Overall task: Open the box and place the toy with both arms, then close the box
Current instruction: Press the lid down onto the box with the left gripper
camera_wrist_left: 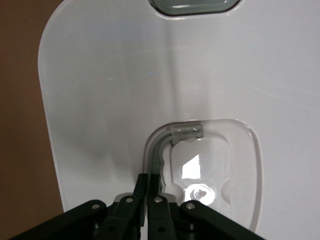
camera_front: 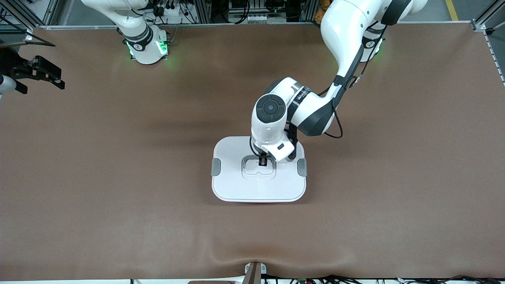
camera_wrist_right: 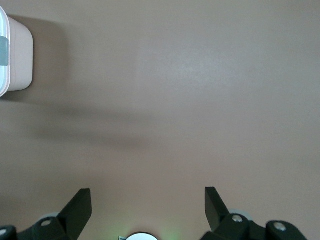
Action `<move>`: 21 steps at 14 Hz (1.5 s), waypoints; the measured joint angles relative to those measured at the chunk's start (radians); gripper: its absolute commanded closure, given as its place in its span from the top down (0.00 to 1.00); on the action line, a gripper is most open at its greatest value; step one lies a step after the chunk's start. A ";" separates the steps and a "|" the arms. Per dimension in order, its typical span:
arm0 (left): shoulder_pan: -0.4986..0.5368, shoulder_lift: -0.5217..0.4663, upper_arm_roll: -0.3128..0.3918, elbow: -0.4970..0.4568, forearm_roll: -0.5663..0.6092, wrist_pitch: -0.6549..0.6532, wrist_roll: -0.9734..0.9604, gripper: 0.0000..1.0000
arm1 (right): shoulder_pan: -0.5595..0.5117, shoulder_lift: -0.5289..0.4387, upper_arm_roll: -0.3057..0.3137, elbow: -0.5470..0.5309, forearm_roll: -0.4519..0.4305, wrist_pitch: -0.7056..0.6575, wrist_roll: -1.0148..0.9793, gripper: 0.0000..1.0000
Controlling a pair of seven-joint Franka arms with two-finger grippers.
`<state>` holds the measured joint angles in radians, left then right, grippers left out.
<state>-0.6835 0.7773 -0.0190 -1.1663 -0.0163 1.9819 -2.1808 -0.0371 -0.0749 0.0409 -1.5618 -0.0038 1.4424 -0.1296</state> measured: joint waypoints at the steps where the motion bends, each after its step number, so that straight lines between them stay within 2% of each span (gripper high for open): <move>1: 0.000 0.000 0.000 0.001 0.000 0.000 0.000 0.00 | 0.000 0.000 0.000 0.000 0.000 0.000 0.000 1.00; 21: 0.000 -0.028 0.001 0.016 0.000 0.009 -0.001 0.00 | 0.000 0.000 0.000 0.000 0.000 -0.002 0.000 1.00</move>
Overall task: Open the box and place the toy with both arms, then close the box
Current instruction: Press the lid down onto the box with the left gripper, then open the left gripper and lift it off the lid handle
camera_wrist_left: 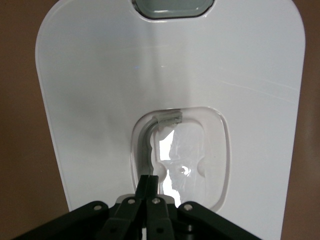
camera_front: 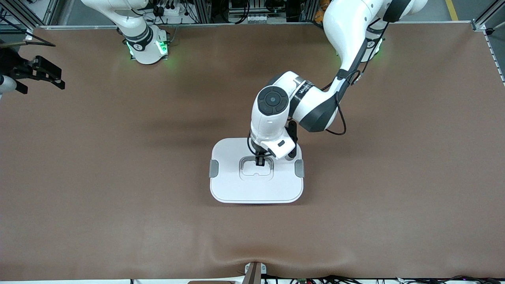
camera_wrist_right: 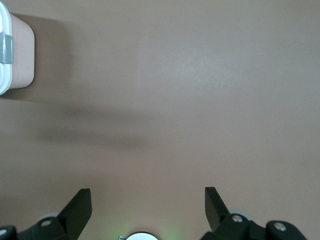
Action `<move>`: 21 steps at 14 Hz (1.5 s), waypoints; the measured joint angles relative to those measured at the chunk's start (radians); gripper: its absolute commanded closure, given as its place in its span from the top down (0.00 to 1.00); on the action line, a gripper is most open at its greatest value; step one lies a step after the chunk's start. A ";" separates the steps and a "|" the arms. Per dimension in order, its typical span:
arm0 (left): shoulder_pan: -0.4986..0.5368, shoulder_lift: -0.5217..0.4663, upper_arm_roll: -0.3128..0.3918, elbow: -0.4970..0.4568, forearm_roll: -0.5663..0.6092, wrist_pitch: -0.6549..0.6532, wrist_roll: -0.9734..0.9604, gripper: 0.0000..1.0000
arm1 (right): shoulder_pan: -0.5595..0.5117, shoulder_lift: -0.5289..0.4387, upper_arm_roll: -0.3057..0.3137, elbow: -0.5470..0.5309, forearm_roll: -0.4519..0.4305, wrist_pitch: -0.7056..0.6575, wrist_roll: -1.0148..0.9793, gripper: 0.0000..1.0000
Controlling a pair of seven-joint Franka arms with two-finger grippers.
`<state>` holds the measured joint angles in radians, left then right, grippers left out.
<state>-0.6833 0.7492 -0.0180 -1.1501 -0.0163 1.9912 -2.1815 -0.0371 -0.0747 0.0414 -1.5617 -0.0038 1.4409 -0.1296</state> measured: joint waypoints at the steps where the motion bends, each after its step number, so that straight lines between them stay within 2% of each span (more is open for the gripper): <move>1: 0.000 0.000 0.001 0.000 0.000 0.000 0.000 0.00 | 0.000 0.000 0.000 0.000 0.000 0.000 0.000 1.00; 5: 0.005 -0.015 0.005 0.002 0.000 0.000 0.000 0.00 | 0.000 0.000 0.000 0.000 0.000 0.000 0.000 1.00; 7: 0.009 -0.023 0.008 0.002 0.000 -0.001 0.000 0.99 | 0.000 0.000 0.000 0.000 0.000 0.000 0.000 1.00; 14: 0.077 -0.079 0.017 0.005 0.004 -0.036 0.012 1.00 | 0.000 0.000 0.000 0.000 0.000 0.000 0.000 1.00; 21: 0.220 -0.218 0.021 0.008 0.005 -0.193 0.258 1.00 | 0.000 0.001 0.000 0.000 0.000 0.000 0.000 1.00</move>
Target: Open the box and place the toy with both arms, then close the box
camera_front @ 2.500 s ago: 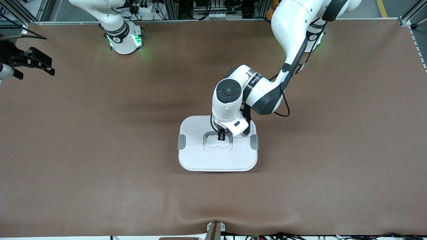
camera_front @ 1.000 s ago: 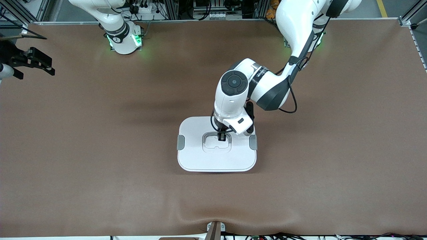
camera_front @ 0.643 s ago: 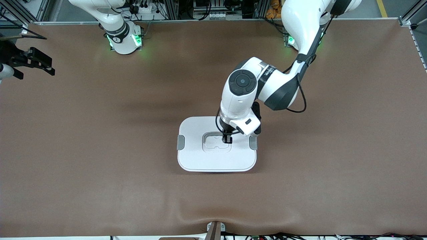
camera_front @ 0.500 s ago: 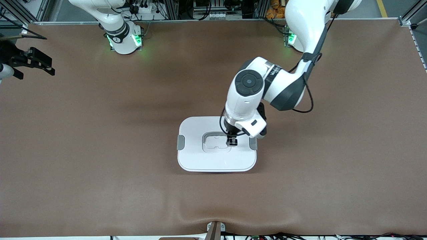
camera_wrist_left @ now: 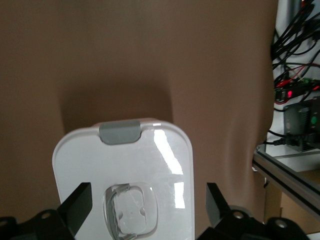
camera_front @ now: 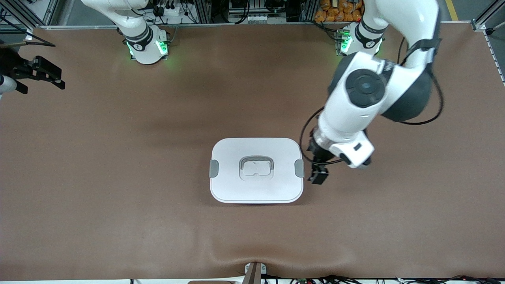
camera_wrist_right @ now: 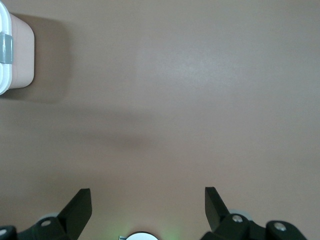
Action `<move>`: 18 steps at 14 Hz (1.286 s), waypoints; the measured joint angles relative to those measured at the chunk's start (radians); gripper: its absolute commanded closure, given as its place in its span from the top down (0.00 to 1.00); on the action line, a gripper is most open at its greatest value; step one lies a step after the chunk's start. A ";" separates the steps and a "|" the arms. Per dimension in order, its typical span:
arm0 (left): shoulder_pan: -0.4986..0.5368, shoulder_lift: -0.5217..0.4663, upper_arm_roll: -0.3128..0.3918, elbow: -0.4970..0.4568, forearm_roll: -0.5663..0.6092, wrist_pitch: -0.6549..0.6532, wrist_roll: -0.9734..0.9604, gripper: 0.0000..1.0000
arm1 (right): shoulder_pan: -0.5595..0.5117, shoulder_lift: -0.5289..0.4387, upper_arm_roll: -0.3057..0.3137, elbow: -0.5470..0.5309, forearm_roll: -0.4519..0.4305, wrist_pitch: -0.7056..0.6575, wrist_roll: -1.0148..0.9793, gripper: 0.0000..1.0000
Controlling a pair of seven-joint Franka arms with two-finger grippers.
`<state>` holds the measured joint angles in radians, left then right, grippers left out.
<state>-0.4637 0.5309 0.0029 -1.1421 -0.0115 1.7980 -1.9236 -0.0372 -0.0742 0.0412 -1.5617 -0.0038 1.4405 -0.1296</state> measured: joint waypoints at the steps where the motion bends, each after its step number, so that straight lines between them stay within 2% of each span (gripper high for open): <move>1: 0.024 -0.024 0.000 -0.001 0.000 -0.025 0.050 1.00 | 0.000 0.000 0.000 0.000 0.000 0.000 0.000 1.00; 5: 0.105 -0.143 0.000 -0.050 0.000 -0.091 0.240 1.00 | 0.000 0.001 -0.001 0.000 0.000 -0.002 0.000 1.00; 11: 0.226 -0.385 -0.003 -0.272 0.000 -0.120 0.575 1.00 | 0.000 0.001 -0.001 0.000 0.000 -0.002 0.000 1.00; 14: 0.254 -0.488 -0.004 -0.376 0.000 -0.132 0.722 1.00 | 0.000 0.002 -0.002 0.000 0.000 -0.002 0.000 1.00; 18: 0.313 -0.558 -0.005 -0.409 0.000 -0.206 0.971 1.00 | 0.000 0.002 -0.002 0.000 0.000 -0.002 0.000 1.00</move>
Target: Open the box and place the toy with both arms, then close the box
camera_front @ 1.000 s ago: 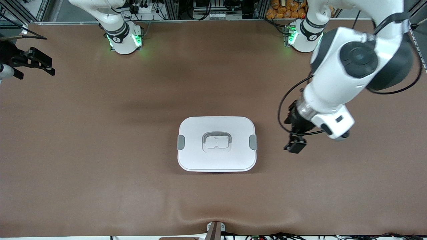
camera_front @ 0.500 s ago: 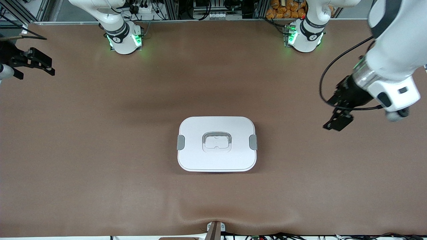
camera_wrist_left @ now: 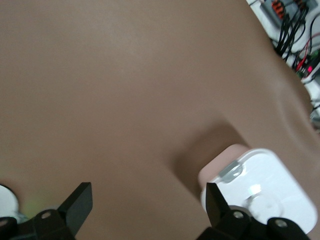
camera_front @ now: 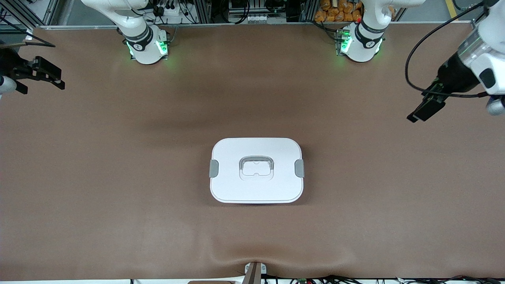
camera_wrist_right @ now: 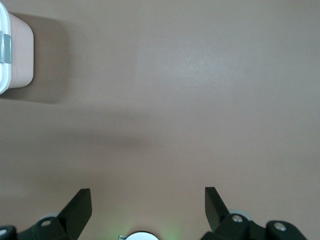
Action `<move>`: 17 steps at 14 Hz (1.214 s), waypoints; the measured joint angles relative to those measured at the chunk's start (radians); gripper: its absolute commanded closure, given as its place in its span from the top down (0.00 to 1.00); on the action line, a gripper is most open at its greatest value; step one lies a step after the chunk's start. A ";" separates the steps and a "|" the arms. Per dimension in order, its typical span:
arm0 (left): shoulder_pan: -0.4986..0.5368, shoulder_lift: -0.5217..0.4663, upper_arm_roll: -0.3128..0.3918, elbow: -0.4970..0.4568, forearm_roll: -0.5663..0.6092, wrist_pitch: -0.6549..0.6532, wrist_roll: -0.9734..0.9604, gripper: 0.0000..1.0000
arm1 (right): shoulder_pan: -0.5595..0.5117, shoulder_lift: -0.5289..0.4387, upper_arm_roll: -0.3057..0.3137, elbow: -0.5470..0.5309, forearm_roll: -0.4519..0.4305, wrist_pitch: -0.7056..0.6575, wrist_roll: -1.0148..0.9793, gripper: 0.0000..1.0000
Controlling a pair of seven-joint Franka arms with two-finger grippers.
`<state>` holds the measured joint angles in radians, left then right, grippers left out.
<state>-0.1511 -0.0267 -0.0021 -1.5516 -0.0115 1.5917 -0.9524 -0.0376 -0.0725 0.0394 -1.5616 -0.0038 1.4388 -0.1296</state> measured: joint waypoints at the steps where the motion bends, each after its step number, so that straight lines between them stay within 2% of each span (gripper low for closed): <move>1: 0.013 -0.012 0.000 -0.003 0.000 -0.024 0.072 1.00 | 0.000 0.000 0.000 0.000 0.000 0.000 0.000 1.00; 9: 0.032 -0.047 0.000 -0.005 0.004 -0.119 0.552 1.00 | 0.000 0.000 0.000 0.000 0.000 0.000 0.000 1.00; 14: 0.041 -0.070 -0.004 0.004 0.064 -0.162 0.868 1.00 | 0.000 0.000 0.000 0.000 0.000 0.000 0.000 1.00; 17: 0.055 -0.071 -0.044 0.009 0.076 -0.180 0.931 1.00 | 0.000 0.000 0.000 0.000 0.000 0.000 0.000 1.00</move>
<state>-0.0958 -0.0974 -0.0465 -1.5425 0.0644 1.4119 -0.0216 -0.0375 -0.0725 0.0396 -1.5616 -0.0038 1.4388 -0.1296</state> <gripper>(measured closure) 0.000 0.000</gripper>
